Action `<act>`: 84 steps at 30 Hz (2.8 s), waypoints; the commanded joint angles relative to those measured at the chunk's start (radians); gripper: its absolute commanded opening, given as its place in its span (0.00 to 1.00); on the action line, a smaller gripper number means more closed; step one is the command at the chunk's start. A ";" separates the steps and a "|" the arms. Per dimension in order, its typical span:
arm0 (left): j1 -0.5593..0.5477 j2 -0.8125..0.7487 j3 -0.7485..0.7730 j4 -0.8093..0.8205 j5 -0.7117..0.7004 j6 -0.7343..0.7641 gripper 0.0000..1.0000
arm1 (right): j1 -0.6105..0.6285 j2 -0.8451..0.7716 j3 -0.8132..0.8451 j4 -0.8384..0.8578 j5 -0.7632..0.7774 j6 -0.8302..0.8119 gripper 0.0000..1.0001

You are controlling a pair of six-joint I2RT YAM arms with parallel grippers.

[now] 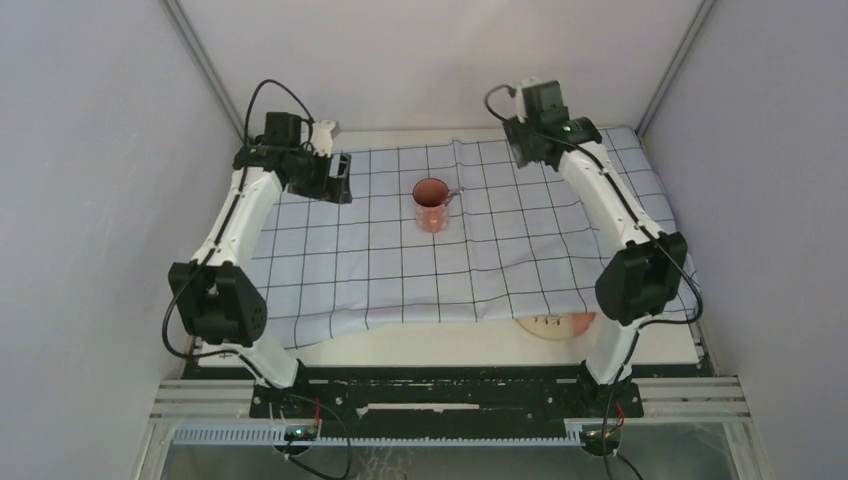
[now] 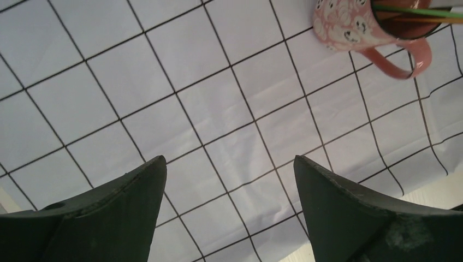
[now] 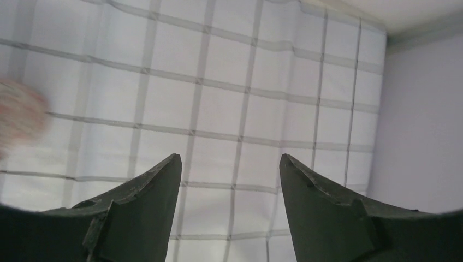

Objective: Set the dinner table for one person
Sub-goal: Move the cup to the napkin.

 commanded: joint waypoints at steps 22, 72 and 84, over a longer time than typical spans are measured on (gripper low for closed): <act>-0.362 0.424 0.475 -0.130 -0.113 -0.088 0.90 | -0.359 -0.465 -0.838 0.295 0.011 -0.048 0.72; -0.408 0.652 0.507 0.019 -0.199 -0.372 0.50 | -0.412 -0.677 -0.980 0.292 -0.045 -0.079 0.67; -0.407 0.618 0.524 -0.007 -0.217 -0.341 0.07 | -0.400 -0.661 -0.982 0.291 -0.061 -0.077 0.66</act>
